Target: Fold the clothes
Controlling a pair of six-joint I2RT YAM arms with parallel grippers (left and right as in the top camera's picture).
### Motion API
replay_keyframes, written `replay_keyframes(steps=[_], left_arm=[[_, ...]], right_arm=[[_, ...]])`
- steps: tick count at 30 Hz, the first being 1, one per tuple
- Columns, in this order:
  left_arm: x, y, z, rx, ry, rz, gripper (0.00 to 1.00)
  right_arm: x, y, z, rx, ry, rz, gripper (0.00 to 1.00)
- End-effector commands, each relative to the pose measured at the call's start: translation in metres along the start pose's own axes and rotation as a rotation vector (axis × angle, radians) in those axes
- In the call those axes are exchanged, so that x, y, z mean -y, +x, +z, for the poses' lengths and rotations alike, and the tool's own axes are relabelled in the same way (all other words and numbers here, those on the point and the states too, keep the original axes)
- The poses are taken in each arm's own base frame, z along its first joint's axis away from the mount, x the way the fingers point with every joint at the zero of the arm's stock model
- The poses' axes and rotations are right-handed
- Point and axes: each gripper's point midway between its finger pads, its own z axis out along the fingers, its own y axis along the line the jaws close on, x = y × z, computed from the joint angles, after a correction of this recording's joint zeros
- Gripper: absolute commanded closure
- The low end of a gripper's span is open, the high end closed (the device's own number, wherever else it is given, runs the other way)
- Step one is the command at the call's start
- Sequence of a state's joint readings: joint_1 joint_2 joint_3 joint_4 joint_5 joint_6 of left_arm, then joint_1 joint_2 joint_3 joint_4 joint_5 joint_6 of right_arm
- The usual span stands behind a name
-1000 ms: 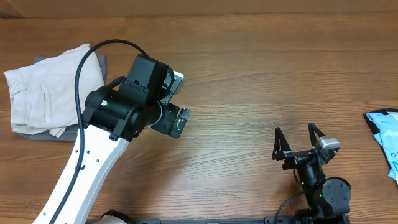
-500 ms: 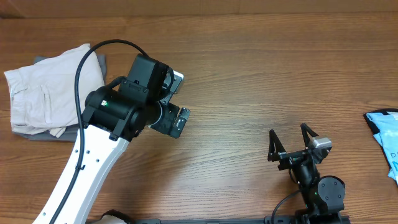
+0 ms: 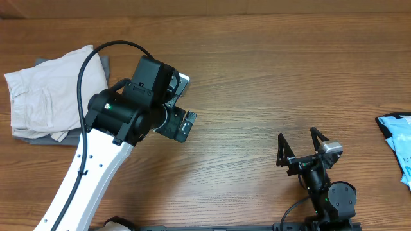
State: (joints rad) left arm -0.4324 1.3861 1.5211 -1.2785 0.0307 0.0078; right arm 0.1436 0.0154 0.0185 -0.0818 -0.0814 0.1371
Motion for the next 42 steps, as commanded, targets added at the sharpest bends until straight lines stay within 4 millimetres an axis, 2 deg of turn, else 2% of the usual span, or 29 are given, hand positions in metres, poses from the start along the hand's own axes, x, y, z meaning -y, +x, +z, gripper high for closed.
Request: replay_keyframes(steps=[1, 4, 7, 11, 16, 19, 23, 27, 32, 36, 42], left_arm=[[-0.011, -0.001, -0.005, 0.009, -0.07, 0.028, 0.0], [-0.024, 0.002, -0.018, 0.036, -0.151, 0.035, 0.0], [-0.039, -0.008, -0.034, 0.14, -0.223, 0.032, 0.0], [-0.057, -0.036, -0.062, 0.401, -0.251, -0.063, 0.0], [-0.08, -0.045, -0.084, 0.682, -0.202, -0.136, 0.0], [-0.087, -0.032, -0.09, 0.792, -0.201, -0.147, 0.0], [-0.089, -0.002, -0.091, 0.893, -0.25, -0.154, 0.0], [-0.085, 0.035, -0.081, 0.964, -0.287, -0.155, 0.0], [-0.079, 0.067, -0.064, 1.027, -0.311, -0.151, 0.0], [-0.076, 0.084, -0.047, 1.063, -0.303, -0.165, 0.0], [-0.076, 0.09, -0.043, 1.152, -0.323, -0.152, 0.0]], right_arm=[[0.0, 0.001, 0.0, 0.009, -0.004, -0.004, 0.0], [0.0, 0.001, 0.0, 0.009, -0.004, -0.005, 0.0], [0.0, 0.001, 0.0, 0.009, -0.004, -0.004, 0.0], [0.0, 0.001, 0.0, 0.008, -0.004, -0.005, 0.0], [0.0, 0.001, 0.0, 0.009, -0.004, -0.005, 0.0], [0.0, 0.001, 0.0, 0.009, -0.004, -0.005, 0.0], [0.0, 0.001, 0.0, 0.009, -0.004, -0.005, 0.0], [0.0, 0.001, 0.0, 0.009, -0.004, -0.005, 0.0], [0.0, 0.001, 0.0, 0.008, -0.004, -0.004, 0.0], [0.0, 0.001, 0.0, 0.009, -0.004, -0.005, 0.0], [0.0, 0.001, 0.0, 0.008, -0.004, -0.005, 0.0]])
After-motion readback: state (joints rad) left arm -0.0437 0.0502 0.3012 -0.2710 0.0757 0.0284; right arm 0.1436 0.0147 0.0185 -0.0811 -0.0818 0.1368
